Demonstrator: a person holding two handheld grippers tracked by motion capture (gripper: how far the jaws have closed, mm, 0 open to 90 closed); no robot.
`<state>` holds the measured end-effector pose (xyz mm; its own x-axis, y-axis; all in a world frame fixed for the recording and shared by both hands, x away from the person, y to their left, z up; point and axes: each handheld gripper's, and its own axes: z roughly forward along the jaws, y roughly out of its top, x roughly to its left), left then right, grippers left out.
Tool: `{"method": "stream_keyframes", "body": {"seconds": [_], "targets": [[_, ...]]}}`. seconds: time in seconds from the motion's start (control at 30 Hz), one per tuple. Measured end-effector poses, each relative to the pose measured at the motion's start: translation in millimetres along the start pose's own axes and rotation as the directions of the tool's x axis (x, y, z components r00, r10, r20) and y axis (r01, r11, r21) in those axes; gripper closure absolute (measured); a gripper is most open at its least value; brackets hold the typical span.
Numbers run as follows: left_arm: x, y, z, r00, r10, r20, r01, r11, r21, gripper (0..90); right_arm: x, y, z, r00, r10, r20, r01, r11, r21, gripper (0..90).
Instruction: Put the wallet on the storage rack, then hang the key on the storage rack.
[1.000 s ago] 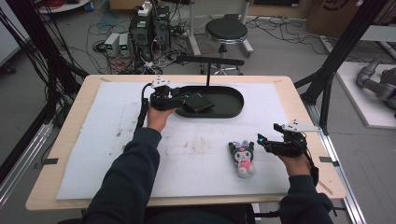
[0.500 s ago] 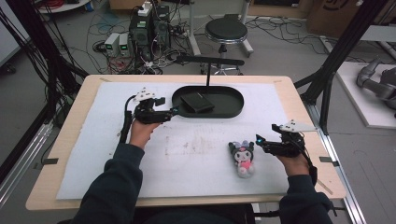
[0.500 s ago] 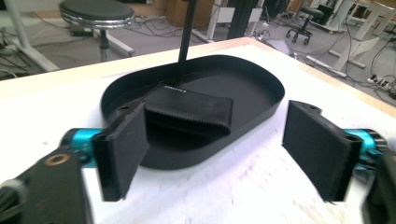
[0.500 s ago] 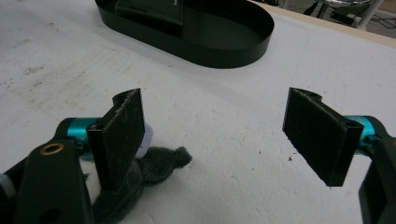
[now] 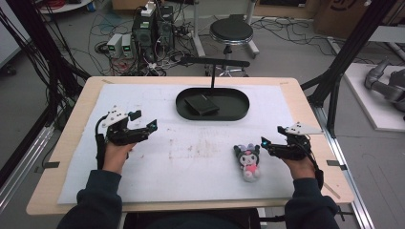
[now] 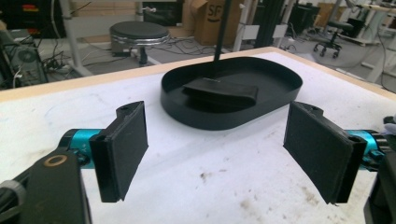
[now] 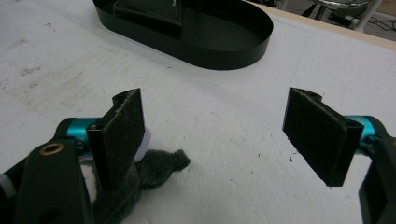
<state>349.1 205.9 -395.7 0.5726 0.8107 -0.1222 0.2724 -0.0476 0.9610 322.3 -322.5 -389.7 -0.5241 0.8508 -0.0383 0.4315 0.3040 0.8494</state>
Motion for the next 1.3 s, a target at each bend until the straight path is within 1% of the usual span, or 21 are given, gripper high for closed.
{"method": "stream_keyframes", "body": {"seconds": [0.03,0.1,0.2,0.3,0.33,0.37,0.47,0.63,0.7,0.73,0.83,0.97,1.03,1.1,1.13,1.23,1.27,1.3], "targets": [[1.5,-2.0,-1.8,0.9999,0.006,-0.013,-0.006,1.0000,0.007,21.3,-0.1,-0.1,0.7,1.0000,-0.001,0.000,0.001,1.000,0.003,21.3],[4.3,-6.3,-5.5,0.9994,0.006,-0.034,-0.006,1.0000,0.005,21.2,-0.3,-0.2,2.7,1.0000,0.000,0.001,0.000,1.000,0.010,21.3],[8.7,-10.5,-11.8,0.9977,0.009,-0.068,-0.009,0.9999,0.010,19.4,0.6,1.0,6.2,0.9999,-0.012,0.005,0.012,1.000,0.017,21.3],[12.7,-11.7,-18.5,0.9964,-0.007,-0.084,0.007,1.0000,0.005,19.3,2.9,1.6,9.7,0.9995,-0.030,0.001,0.030,0.999,0.028,21.3],[13.4,-12.0,-20.3,0.9960,-0.010,-0.088,0.010,0.9999,0.003,19.3,4.2,1.5,10.0,0.9996,-0.029,-0.003,0.029,0.999,0.034,21.3],[13.5,-12.5,-21.6,0.9957,-0.016,-0.091,0.017,0.9999,0.001,19.3,5.3,1.5,10.0,0.9995,-0.032,-0.003,0.032,0.999,0.032,21.3],[13.8,-13.5,-21.9,0.9953,-0.019,-0.095,0.019,0.9998,0.002,19.3,6.1,1.4,9.1,0.9994,-0.034,-0.006,0.034,0.999,0.028,21.3],[13.1,-14.6,-19.8,0.9952,-0.011,-0.097,0.012,0.9999,0.007,19.3,11.0,0.8,10.1,0.9993,-0.031,-0.020,0.032,0.999,0.042,21.3],[13.5,-15.1,-18.7,0.9950,-0.016,-0.098,0.017,0.9999,0.003,19.3,15.4,0.3,12.4,0.9985,-0.039,-0.039,0.041,0.998,0.057,21.3],[14.2,-15.2,-18.5,0.9947,-0.015,-0.101,0.015,0.9999,0.008,19.3,17.8,-0.2,14.1,0.9983,-0.042,-0.041,0.044,0.997,0.066,21.3],[14.9,-16.9,-17.0,0.9942,-0.029,-0.103,0.030,0.9995,0.012,19.3,25.2,-2.0,19.1,0.9974,-0.031,-0.065,0.037,0.995,0.088,21.3],[15.3,-17.2,-16.5,0.9940,-0.022,-0.107,0.024,0.9995,0.020,19.4,34.8,-4.9,23.1,0.9963,-0.025,-0.082,0.035,0.991,0.126,21.3],[14.4,-17.3,-16.1,0.9940,-0.019,-0.107,0.021,0.9996,0.021,19.5,38.8,-7.0,27.1,0.9959,-0.021,-0.088,0.035,0.987,0.154,21.0],[12.5,-17.5,-16.4,0.9943,-0.017,-0.105,0.020,0.9996,0.022,19.6,42.1,-6.6,28.9,0.9958,0.002,-0.092,0.013,0.987,0.159,20.9],[11.6,-17.8,-16.8,0.9942,-0.015,-0.106,0.017,0.9996,0.023,19.8,43.7,-5.7,29.0,0.9955,0.007,-0.094,0.009,0.986,0.166,20.9],[10.4,-18.2,-18.3,0.9939,-0.006,-0.110,0.010,0.9995,0.031,20.1,49.9,-3.8,29.0,0.9913,0.036,-0.126,-0.012,0.982,0.187,20.9],[10.5,-18.1,-18.7,0.9933,-0.008,-0.115,0.011,0.9995,0.030,20.2,52.2,-2.9,28.6,0.9912,0.029,-0.129,-0.003,0.981,0.195,20.9],[10.6,-18.0,-18.9,0.9931,-0.008,-0.117,0.011,0.9995,0.029,20.2,55.2,-1.7,28.2,0.9934,0.015,-0.114,0.009,0.979,0.206,20.9]]}}
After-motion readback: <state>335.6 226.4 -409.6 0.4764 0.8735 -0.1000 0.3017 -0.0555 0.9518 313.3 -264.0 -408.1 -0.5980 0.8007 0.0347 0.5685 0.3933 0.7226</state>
